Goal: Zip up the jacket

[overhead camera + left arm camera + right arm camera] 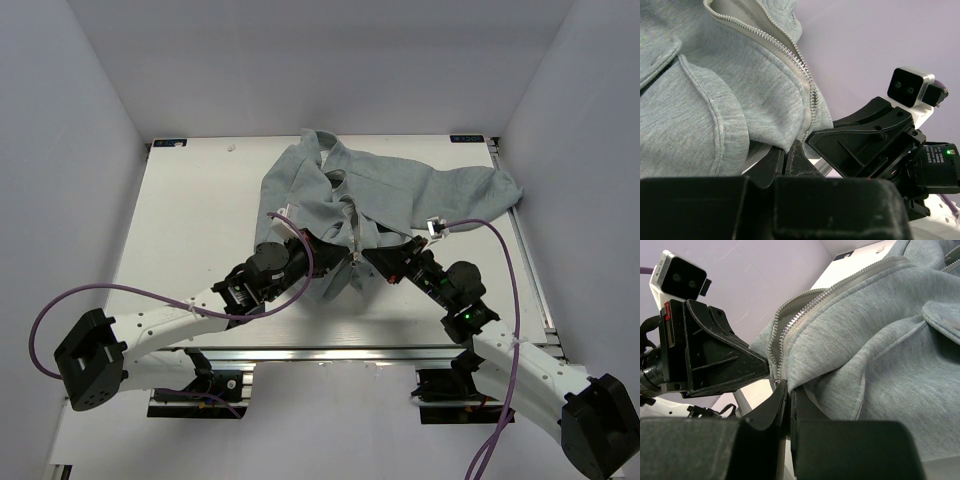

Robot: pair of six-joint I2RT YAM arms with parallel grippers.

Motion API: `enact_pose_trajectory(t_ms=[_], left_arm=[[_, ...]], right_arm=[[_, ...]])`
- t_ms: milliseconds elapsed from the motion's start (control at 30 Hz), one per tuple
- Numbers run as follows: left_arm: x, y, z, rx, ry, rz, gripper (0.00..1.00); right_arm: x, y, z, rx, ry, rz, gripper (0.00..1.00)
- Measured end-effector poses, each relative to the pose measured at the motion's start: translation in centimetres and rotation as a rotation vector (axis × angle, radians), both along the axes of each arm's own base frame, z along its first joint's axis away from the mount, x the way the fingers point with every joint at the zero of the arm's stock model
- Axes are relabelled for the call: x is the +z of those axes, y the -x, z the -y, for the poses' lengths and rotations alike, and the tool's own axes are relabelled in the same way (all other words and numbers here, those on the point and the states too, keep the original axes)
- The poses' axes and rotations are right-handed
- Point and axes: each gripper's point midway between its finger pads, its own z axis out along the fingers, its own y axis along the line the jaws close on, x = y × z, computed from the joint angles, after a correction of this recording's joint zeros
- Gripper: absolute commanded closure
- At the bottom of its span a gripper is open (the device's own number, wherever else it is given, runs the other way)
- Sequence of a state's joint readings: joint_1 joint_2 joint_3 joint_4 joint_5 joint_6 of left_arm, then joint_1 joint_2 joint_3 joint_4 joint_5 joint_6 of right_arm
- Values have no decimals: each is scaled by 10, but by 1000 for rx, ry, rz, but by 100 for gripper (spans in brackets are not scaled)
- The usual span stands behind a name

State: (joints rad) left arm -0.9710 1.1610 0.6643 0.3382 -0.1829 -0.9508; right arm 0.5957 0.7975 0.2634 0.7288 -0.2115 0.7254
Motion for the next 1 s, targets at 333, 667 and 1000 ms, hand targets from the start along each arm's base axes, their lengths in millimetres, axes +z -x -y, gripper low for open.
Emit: enact_pose_trajectory(t_ms=[333, 667, 1000], left_arm=[[1, 1, 1, -7, 5, 2, 100], [3, 1, 2, -14, 15, 8, 100], [5, 2, 3, -17, 19, 13, 100]], right_arm=[[2, 0, 0, 0, -7, 2, 100], [4, -2, -1, -2, -33, -14, 100], [6, -1, -1, 1, -48, -21, 100]])
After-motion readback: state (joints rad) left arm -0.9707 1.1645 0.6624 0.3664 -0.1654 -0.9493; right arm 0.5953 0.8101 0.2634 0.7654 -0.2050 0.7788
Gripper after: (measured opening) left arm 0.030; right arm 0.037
